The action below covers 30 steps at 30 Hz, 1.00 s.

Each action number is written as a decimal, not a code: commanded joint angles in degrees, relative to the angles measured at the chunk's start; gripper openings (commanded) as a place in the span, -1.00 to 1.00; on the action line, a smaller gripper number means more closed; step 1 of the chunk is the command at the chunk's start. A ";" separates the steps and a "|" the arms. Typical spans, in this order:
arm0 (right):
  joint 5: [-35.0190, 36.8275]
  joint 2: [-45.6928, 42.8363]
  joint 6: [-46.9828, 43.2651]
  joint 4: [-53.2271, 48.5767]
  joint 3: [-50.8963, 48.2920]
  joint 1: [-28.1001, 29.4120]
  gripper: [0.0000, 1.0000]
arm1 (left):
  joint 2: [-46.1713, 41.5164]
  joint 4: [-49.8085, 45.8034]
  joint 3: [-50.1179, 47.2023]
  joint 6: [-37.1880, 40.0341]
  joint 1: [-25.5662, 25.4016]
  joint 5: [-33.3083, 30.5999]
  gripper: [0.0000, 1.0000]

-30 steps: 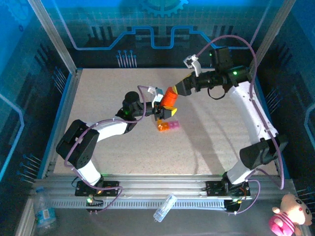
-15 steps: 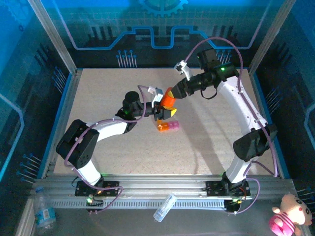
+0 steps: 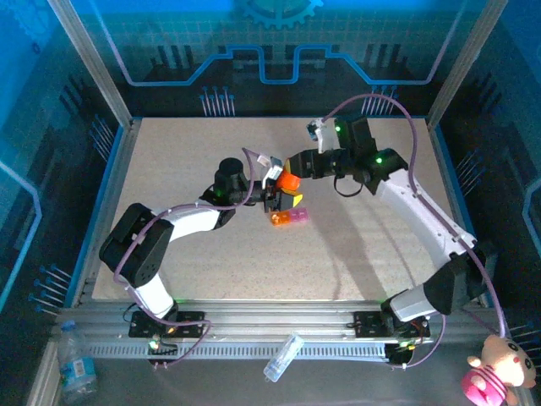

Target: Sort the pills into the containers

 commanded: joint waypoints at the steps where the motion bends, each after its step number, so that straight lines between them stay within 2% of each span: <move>1: 6.58 0.43 11.26 2.11 -4.14 2.19 -0.19 | -1.30 7.79 2.41 1.68 0.12 -3.14 -1.00; 3: 4.78 0.04 10.00 1.87 -3.01 0.72 -0.06 | -1.39 7.71 2.19 1.89 0.08 -3.25 -1.00; 5: 1.22 -1.17 7.97 1.65 -1.89 -1.84 0.26 | -1.47 7.63 2.02 2.03 0.05 -3.26 -1.00; 7: -2.97 -2.71 5.04 1.86 -1.03 -4.44 0.45 | -1.47 7.61 2.00 1.92 0.10 -3.06 -1.00; 9: -9.75 -3.32 0.74 0.29 0.73 -7.36 0.55 | -1.54 7.65 2.08 1.75 0.05 -2.67 -1.00; 12: -17.10 -1.94 -7.69 -7.39 5.71 -10.87 0.59 | -1.54 7.44 2.52 1.46 0.08 -1.52 -1.00; 17: -18.04 5.77 -22.25 -25.41 19.26 -11.48 0.65 | -1.47 6.03 3.79 0.94 0.09 0.97 -1.00; 21: -19.52 10.97 -26.96 -32.13 27.43 -10.47 0.69 | -1.30 5.08 4.79 0.20 0.07 2.60 -1.00; 25: -16.95 15.08 -30.18 -37.50 33.97 -7.98 0.68 | -1.12 4.97 5.20 -0.33 0.09 3.35 -1.00; 30: -15.82 17.72 -31.50 -39.69 36.72 -6.10 0.66 | -1.03 4.89 5.25 -0.48 0.10 3.55 -1.00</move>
